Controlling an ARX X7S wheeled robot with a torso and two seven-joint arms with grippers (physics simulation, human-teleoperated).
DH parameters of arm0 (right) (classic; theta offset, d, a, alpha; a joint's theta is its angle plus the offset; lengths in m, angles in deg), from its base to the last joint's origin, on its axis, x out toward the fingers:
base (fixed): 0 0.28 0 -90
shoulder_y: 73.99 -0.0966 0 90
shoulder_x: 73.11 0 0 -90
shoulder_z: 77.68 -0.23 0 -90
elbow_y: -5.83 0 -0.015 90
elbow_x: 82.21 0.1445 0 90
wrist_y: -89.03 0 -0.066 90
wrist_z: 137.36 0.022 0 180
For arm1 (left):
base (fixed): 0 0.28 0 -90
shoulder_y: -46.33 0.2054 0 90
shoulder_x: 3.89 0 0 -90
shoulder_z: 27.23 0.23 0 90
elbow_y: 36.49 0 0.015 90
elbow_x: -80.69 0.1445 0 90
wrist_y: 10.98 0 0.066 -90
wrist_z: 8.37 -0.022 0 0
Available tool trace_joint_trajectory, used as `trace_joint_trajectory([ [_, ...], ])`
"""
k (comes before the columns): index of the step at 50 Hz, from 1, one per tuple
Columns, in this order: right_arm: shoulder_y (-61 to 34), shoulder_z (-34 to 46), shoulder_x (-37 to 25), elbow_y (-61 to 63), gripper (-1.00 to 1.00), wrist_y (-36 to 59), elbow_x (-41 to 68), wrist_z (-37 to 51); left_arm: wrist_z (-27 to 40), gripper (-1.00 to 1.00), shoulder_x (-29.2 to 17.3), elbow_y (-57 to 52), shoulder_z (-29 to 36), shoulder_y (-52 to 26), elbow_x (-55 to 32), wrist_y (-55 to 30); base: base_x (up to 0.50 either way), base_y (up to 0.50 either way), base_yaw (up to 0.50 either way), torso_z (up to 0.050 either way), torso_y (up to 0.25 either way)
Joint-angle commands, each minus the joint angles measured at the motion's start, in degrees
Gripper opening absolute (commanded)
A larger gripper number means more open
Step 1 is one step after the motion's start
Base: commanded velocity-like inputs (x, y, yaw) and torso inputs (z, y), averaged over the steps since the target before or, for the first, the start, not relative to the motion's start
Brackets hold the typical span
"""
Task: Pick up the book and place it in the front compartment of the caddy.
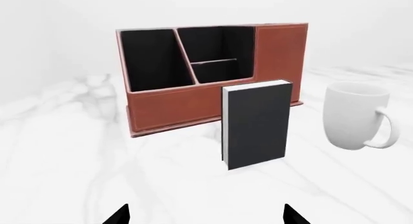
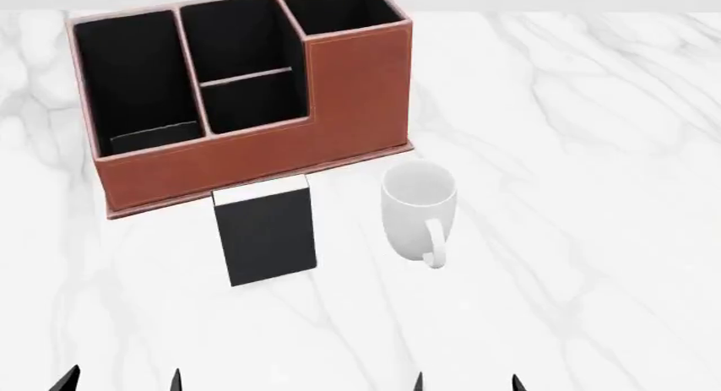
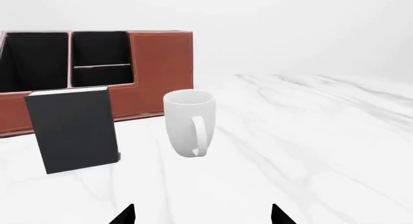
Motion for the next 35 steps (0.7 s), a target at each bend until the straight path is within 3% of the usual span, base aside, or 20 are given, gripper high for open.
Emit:
trace_joint_trajectory([
  [1,-0.32,1.41,-1.05,-0.22,1.0,-0.03,1.07,1.32,2.22,1.0,-1.33,0.01,1.78,-0.17,0.75,-0.51,0.0,0.0,0.0,0.0,0.0],
  [14,1.16,1.4,-1.88,2.8,1.0,0.27,1.89,3.89,2.75,1.0,-2.21,-4.81,3.49,0.86,0.16,-1.27,0.0,0.0,0.0,0.0,0.0],
  [35,1.38,2.46,-5.48,39.12,1.0,18.45,3.35,7.45,4.45,1.0,-5.08,-37.32,4.86,3.51,0.68,-16.65,0.0,0.0,0.0,0.0,0.0],
])
